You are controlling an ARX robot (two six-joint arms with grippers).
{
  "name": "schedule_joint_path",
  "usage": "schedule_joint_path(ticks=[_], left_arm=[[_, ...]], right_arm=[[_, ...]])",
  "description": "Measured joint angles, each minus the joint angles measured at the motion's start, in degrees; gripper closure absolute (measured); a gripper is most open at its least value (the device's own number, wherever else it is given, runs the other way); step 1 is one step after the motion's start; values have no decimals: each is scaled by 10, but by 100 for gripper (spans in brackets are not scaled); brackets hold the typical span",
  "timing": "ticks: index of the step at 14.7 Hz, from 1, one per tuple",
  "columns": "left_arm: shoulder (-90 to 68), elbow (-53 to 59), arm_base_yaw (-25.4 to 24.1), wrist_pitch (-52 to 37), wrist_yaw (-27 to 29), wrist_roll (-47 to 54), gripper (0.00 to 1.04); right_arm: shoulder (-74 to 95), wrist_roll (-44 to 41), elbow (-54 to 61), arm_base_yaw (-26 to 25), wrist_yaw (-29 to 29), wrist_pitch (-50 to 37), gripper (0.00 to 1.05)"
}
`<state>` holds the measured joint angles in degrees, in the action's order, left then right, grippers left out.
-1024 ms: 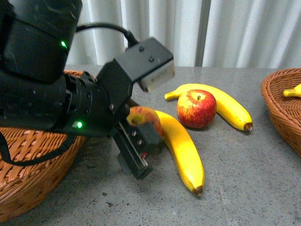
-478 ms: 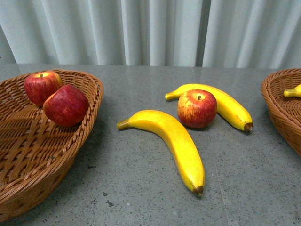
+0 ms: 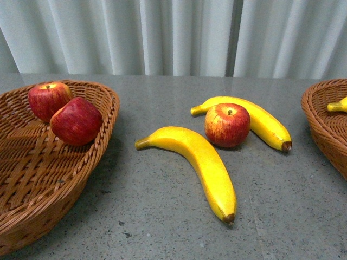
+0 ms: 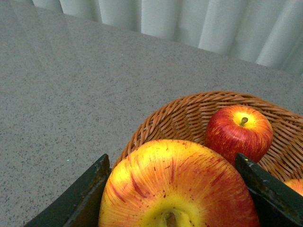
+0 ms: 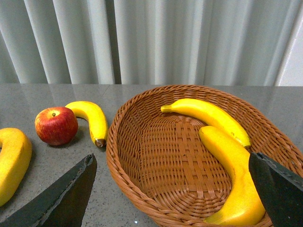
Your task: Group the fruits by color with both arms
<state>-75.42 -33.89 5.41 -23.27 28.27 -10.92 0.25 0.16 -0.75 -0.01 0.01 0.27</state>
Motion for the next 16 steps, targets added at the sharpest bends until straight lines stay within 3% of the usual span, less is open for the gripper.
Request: schedule_joint_path(ticks=[2,5,7,8,9,11,13,16], left_arm=[[9,0,6,1,-2,-11,7],[31,-31,52,-44,-10,1,7],[-24,-122,100,-71,-84,57,7],[-76,-170,119,-46,-156,82,7],[-100,-190,128,-31,-186,92,7],[-118,-203,136,-22,-209,99,7],[-175,-250,167,17,-282,136,7],[-244,-298,220,74,-333,184,7]], right_arm=[[0,0,0,0,0,0,7],[0,0,0,0,0,0,7],[0,0,0,0,0,0,7],[0,0,0,0,0,0,7],[0,0,0,0,0,0,7],[0,0,0,0,0,0,7],[0,0,0,0,0,0,7],[0,0,0,0,0,0,7]])
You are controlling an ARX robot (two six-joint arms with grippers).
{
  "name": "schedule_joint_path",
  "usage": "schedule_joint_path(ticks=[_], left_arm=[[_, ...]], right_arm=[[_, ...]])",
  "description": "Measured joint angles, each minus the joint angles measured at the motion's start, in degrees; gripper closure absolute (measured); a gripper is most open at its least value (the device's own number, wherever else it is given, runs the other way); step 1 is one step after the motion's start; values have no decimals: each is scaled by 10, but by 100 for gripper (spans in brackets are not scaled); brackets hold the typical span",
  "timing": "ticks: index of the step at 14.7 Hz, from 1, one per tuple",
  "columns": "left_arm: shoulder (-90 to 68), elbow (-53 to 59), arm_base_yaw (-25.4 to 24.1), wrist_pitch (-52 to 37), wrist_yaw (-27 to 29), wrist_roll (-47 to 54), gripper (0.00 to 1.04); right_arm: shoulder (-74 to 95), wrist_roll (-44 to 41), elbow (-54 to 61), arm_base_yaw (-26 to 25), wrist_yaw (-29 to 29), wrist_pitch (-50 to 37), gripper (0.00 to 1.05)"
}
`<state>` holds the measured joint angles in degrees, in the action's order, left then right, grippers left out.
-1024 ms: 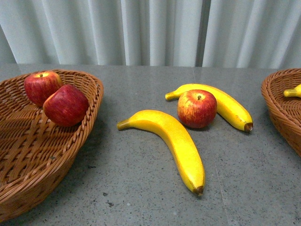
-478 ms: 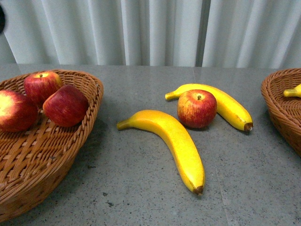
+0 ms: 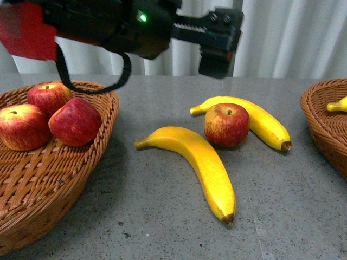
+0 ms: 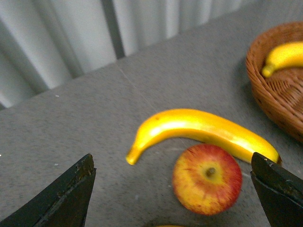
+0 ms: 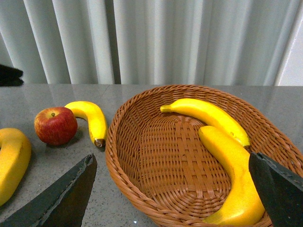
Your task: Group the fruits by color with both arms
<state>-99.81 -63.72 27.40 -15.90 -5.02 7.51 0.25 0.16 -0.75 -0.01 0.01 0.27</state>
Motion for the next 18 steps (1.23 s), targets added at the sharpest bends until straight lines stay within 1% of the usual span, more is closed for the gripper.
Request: schedule_joint_path(ticks=[3,7,10,15,16,17,18], left_arm=[[-51,-27,29,40,-27,57,7],[-106,-66,29,56,-33,109,7],[-140,-86,36,58,-39,126,7],[-193,-99,34,51,-43,126,7],[-193,-99,34,49,-43,127,10],[-193,-99,34,45,-42,126,22],[-193,-99,34,43,-41,127,31]], right_arm=[[0,0,0,0,0,0,7],[0,0,0,0,0,0,7],[0,0,0,0,0,0,7],[0,0,0,0,0,0,7],[0,0,0,0,0,0,7],[0,0,0,0,0,0,7],[0,0,0,0,0,0,7]])
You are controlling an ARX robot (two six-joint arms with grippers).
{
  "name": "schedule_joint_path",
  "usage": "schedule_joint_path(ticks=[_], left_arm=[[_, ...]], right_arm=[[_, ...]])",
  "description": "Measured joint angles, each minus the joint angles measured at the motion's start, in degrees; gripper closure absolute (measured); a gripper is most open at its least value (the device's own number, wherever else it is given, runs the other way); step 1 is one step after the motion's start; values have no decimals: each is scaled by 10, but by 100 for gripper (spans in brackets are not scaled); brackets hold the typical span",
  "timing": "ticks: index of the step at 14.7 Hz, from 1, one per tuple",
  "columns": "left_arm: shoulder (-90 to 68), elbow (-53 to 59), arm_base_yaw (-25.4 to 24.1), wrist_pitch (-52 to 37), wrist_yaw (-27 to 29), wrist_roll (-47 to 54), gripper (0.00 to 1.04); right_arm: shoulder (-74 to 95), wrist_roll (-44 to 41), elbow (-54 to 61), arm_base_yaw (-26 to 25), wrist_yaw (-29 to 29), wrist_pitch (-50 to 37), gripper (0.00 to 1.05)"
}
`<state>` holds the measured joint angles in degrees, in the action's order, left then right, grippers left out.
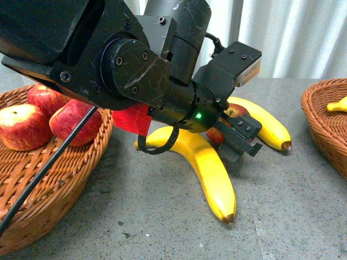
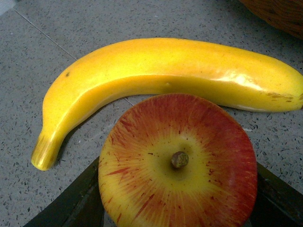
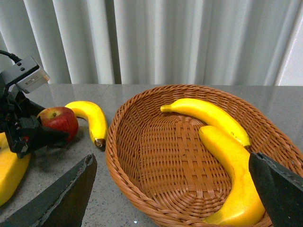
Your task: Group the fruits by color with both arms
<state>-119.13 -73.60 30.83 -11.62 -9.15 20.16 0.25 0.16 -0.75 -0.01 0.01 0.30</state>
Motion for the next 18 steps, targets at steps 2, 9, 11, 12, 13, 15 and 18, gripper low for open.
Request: schedule_joint_path(ticks=[2,9,11,12,13,15,18], left_arm=[[0,0,1,-1,3,1,34],[136,50,0,-80,132,-24,36],[199,92,-10,-117,198,-62,36],[223,112,-17,-125,223,-78,36],[263,152,-27,-138,265,-104,36],[345,228,-45,-143,341,-163,36],[436,323,-60,-135,417,-252,36]], right_arm=[[0,0,0,0,0,0,7],[0,0,0,0,0,0,7],[0,0,0,0,0,0,7],[0,0,0,0,0,0,7],[0,0,0,0,0,0,7],[0,0,0,0,0,0,7],[0,0,0,0,0,0,7]])
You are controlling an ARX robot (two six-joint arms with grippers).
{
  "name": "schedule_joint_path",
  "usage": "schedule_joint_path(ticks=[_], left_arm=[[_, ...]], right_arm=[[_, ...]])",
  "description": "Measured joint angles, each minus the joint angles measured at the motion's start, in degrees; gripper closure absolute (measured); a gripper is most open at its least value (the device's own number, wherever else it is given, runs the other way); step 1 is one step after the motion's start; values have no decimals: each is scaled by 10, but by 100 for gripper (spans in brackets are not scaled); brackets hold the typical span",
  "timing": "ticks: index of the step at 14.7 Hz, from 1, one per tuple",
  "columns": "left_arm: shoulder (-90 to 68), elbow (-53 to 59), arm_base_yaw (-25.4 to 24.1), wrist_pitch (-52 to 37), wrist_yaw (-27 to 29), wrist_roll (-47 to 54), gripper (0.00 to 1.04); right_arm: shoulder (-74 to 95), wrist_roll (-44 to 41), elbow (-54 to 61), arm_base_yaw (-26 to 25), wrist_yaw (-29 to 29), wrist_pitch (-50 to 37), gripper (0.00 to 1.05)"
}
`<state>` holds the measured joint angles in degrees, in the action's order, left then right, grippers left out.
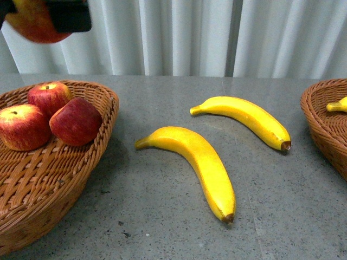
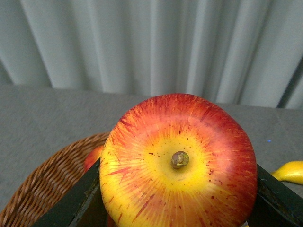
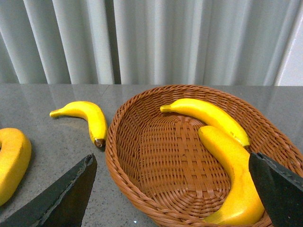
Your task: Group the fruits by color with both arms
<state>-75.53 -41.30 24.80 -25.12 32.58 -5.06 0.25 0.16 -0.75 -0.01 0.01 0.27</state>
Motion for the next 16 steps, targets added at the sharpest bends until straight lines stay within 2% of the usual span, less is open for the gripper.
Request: schedule_joint_path(ticks=[2,4,6,12,13,14,16], left_arm=[[18,62,-20,23,45,-72,36],[20,92,-32,31,50,-128,35],[26,92,-28,21,52,-134,9],[91,110,27,-33,99,-107,7],[116,144,17,-106,32,-54,17],[158,187,1,-119,-39,-8,29],[233,260,-48,-113,-121,30,56]], right_arm=[[0,0,0,0,0,0,7],[0,0,0,0,0,0,7],[0,0,0,0,0,0,7],[0,0,0,0,0,0,7],[0,0,0,0,0,0,7],[0,0,0,0,0,0,7],[0,0,0,0,0,0,7]])
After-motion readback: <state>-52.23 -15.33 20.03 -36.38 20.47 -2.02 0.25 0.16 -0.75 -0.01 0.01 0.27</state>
